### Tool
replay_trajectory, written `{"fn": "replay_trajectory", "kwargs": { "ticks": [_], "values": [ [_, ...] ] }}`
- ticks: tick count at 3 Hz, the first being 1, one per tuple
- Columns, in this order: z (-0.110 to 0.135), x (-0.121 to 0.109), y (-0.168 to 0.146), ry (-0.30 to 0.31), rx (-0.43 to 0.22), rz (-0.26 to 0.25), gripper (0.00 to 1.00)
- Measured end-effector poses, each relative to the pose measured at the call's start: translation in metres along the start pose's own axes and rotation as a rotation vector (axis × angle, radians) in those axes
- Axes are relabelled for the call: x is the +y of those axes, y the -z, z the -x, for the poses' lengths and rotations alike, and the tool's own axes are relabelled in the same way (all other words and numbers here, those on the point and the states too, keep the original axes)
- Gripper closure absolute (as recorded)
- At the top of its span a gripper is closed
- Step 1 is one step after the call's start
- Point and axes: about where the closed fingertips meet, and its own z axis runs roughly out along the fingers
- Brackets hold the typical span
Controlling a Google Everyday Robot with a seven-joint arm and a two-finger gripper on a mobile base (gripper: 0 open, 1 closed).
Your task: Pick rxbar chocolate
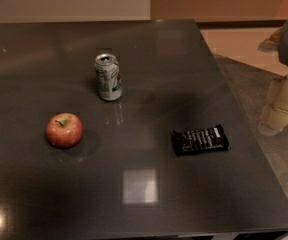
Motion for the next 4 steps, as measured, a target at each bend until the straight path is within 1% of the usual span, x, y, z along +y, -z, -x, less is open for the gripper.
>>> {"fn": "replay_trajectory", "kwargs": {
  "ticks": [1, 2, 3, 4],
  "values": [
    [0.000, 0.000, 0.000, 0.001, -0.001, -0.002, 0.00],
    [0.002, -0.003, -0.007, 0.034, -0.021, 0.007, 0.00],
    [0.005, -0.003, -0.023, 0.063, -0.081, 0.050, 0.00],
    [0.011, 0.004, -0.042, 0.094, -0.141, 0.104, 0.00]
  ]
}}
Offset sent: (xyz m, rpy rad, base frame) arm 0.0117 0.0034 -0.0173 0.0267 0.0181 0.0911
